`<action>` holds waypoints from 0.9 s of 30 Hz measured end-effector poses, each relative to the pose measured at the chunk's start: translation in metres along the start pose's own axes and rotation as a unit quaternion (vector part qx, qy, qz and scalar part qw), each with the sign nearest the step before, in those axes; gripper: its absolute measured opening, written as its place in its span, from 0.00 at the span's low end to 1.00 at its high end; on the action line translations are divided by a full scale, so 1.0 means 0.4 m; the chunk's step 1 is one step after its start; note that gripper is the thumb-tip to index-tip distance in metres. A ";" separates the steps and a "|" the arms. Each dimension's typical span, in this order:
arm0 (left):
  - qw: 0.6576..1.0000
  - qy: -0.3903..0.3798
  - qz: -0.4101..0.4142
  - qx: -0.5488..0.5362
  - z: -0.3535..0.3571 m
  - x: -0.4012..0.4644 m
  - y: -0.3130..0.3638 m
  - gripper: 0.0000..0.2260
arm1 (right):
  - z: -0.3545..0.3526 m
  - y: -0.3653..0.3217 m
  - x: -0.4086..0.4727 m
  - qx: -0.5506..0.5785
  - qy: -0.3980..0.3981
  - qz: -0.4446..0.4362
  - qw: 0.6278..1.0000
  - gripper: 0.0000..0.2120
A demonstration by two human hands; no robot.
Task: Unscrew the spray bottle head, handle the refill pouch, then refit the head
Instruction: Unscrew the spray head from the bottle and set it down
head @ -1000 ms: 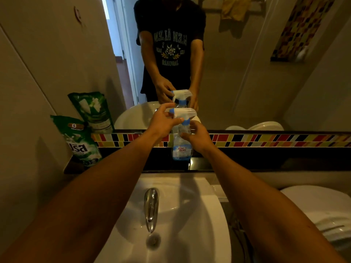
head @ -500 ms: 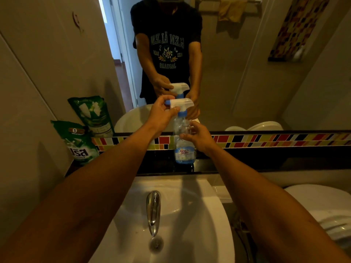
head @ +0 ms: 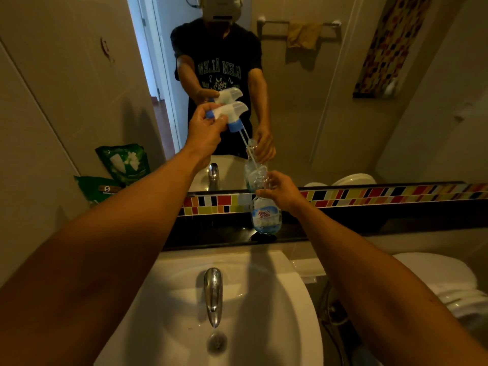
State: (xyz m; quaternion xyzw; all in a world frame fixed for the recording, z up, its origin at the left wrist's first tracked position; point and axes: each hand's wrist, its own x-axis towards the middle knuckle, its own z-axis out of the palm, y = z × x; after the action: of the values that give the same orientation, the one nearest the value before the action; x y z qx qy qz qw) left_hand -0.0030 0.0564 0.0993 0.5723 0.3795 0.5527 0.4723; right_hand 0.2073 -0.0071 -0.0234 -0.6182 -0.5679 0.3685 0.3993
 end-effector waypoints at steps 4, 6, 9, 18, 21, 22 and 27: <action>0.999 0.011 -0.010 -0.030 -0.021 0.007 0.011 0.14 | -0.015 0.011 -0.019 -0.010 0.026 0.013 1.000 0.20; 0.999 0.022 -0.015 -0.042 -0.037 0.010 0.012 0.13 | -0.020 0.018 -0.029 -0.029 0.044 0.017 0.998 0.22; 0.997 0.037 -0.028 -0.064 -0.060 0.013 0.013 0.12 | -0.028 0.026 -0.040 -0.041 0.060 0.024 0.997 0.22; 0.989 0.064 -0.080 -0.108 -0.130 0.003 -0.027 0.19 | -0.042 0.035 -0.055 -0.042 0.081 0.033 0.995 0.22; 0.987 0.072 -0.092 -0.112 -0.142 -0.006 -0.048 0.19 | -0.039 0.035 -0.055 -0.035 0.088 0.034 0.995 0.23; 0.986 0.076 -0.096 -0.114 -0.144 -0.010 -0.054 0.19 | -0.039 0.035 -0.054 -0.033 0.090 0.033 0.995 0.23; 0.979 0.097 -0.125 -0.132 -0.151 -0.028 -0.082 0.18 | -0.040 0.029 -0.052 -0.023 0.089 0.029 0.995 0.22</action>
State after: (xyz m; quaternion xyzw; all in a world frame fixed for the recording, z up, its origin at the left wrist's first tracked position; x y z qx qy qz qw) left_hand -0.0613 0.0616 0.0613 0.3968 0.4160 0.5873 0.5697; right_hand 0.2248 -0.0293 -0.0272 -0.6740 -0.5202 0.3103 0.4228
